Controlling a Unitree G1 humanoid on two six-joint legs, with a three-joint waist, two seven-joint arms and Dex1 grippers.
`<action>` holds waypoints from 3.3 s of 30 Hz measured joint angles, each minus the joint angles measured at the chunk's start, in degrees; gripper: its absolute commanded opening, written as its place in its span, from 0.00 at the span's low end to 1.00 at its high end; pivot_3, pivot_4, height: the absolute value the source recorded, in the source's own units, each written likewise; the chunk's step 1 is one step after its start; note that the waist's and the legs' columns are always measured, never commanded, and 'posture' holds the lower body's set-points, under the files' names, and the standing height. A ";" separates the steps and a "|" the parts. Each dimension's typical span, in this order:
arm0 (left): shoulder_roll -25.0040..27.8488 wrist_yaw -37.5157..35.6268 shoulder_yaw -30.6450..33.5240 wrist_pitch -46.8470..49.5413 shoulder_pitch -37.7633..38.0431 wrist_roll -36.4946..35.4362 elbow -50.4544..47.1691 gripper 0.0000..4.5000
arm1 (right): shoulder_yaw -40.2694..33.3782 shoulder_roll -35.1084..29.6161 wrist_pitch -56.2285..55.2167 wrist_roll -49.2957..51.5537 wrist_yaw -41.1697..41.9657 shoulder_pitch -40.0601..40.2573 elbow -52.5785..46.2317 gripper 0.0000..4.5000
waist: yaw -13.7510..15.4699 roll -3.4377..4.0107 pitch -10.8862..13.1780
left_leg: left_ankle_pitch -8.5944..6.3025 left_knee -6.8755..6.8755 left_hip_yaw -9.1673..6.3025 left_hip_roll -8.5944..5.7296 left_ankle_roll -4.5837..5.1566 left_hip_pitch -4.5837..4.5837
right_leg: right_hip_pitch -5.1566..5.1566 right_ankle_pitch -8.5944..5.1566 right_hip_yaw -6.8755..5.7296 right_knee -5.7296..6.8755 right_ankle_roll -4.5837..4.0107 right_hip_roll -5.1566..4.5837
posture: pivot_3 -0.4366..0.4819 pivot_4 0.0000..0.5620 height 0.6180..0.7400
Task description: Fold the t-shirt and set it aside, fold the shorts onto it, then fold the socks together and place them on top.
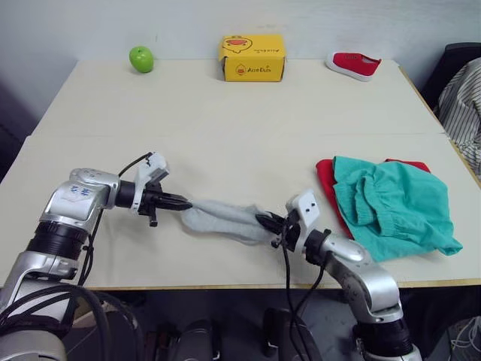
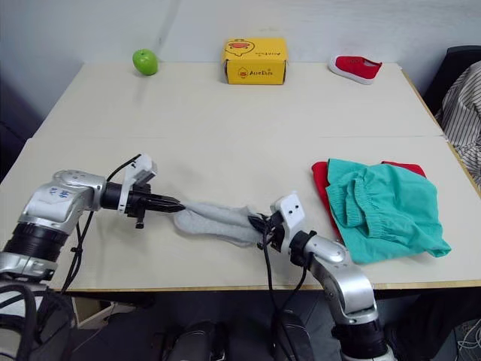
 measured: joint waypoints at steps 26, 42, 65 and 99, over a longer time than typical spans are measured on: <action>-11.69 2.94 12.48 -8.77 13.10 -5.94 -19.54 0.01 | 3.37 -3.10 -11.65 5.12 6.42 -7.38 2.79 0.00 | 0.16 -0.11 -0.05 | -0.09 0.19 0.03 0.04 0.16 0.08 | 0.08 0.03 0.13 0.11 0.05 -0.09 | 0.48 0.27 1.00; -19.57 24.78 10.41 -17.21 26.88 3.72 -22.32 0.01 | 2.05 -6.24 -25.92 -1.27 5.47 -0.62 16.31 0.00 | 0.14 -0.16 -0.10 | -0.14 0.23 0.07 0.22 0.25 0.27 | 0.21 0.05 0.20 0.07 0.08 -0.25 | 0.48 0.27 1.00; -11.17 43.47 26.36 44.19 13.22 -26.22 -22.80 0.93 | 10.72 -2.49 -31.17 -2.89 18.74 -18.41 33.38 0.00 | 0.19 -0.26 -0.14 | -0.14 0.25 0.06 0.07 0.27 0.22 | 0.24 0.11 0.22 0.09 0.18 -0.26 | 0.48 0.27 1.00; -17.13 32.15 4.25 37.26 0.01 -20.03 -27.99 0.00 | 8.84 -8.35 -26.65 -5.91 17.15 -13.28 25.79 0.00 | 0.31 -0.31 -0.25 | -0.29 0.10 0.02 0.19 0.08 0.95 | 0.96 0.05 0.38 -0.15 0.09 -0.18 | 0.48 0.27 1.00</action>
